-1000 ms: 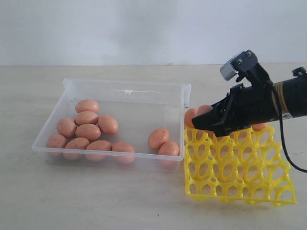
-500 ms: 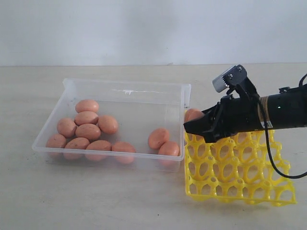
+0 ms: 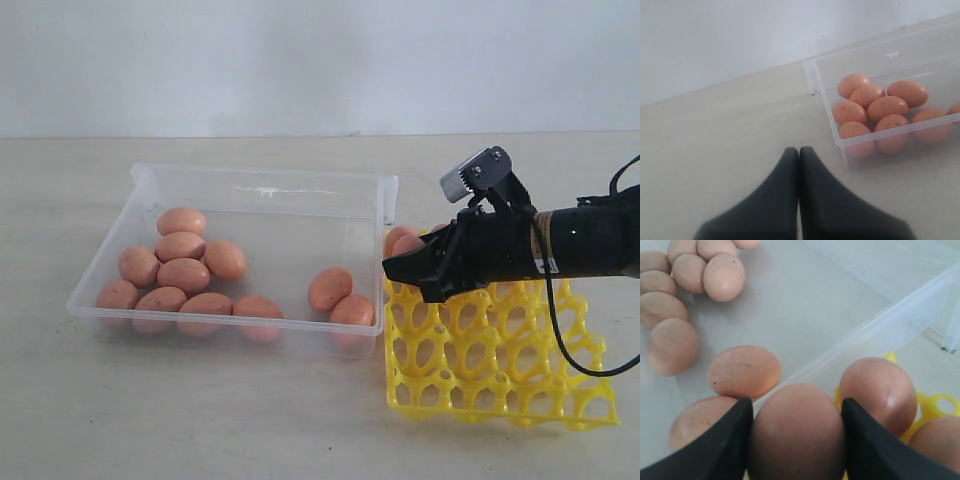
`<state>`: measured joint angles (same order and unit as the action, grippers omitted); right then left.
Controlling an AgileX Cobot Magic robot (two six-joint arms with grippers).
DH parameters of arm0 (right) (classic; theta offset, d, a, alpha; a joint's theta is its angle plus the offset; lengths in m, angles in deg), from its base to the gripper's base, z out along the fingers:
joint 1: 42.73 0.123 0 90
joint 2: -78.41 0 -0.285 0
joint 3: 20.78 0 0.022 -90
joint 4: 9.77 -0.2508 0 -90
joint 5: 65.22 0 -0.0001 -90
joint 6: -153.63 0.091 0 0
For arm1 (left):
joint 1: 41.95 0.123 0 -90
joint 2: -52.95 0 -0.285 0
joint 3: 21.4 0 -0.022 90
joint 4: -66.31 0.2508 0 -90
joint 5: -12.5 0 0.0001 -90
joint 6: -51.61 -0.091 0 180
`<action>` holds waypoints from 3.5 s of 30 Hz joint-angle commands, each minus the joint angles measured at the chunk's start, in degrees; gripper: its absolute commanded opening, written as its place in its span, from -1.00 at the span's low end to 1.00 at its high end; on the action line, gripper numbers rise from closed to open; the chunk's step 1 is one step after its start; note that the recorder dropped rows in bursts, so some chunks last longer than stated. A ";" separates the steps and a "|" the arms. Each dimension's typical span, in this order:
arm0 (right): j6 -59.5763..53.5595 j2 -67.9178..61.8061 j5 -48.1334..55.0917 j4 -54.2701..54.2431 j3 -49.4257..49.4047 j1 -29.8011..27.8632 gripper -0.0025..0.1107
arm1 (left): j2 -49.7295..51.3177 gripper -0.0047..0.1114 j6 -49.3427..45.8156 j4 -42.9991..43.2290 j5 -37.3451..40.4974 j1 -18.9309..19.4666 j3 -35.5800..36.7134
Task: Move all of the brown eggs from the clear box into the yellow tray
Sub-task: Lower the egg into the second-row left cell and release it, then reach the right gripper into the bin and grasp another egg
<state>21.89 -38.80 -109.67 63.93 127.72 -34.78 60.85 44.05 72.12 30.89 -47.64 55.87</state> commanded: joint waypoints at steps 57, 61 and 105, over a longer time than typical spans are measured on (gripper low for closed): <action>-61.78 -1.80 103.42 -82.64 49.57 36.17 -0.96 | -0.11 -0.99 -0.02 -0.45 -0.42 -0.19 -0.05; -62.52 -9.70 112.00 -84.79 63.95 35.84 -0.95 | -0.11 -0.99 -0.02 -0.45 -0.42 -0.19 -0.05; -56.24 -29.13 114.42 -82.90 71.53 31.95 -0.73 | -0.11 -0.99 -0.02 -0.45 -0.42 -0.19 -0.05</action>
<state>-34.82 -68.06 4.42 -19.33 198.99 -2.03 60.85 44.05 72.12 30.89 -47.64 55.87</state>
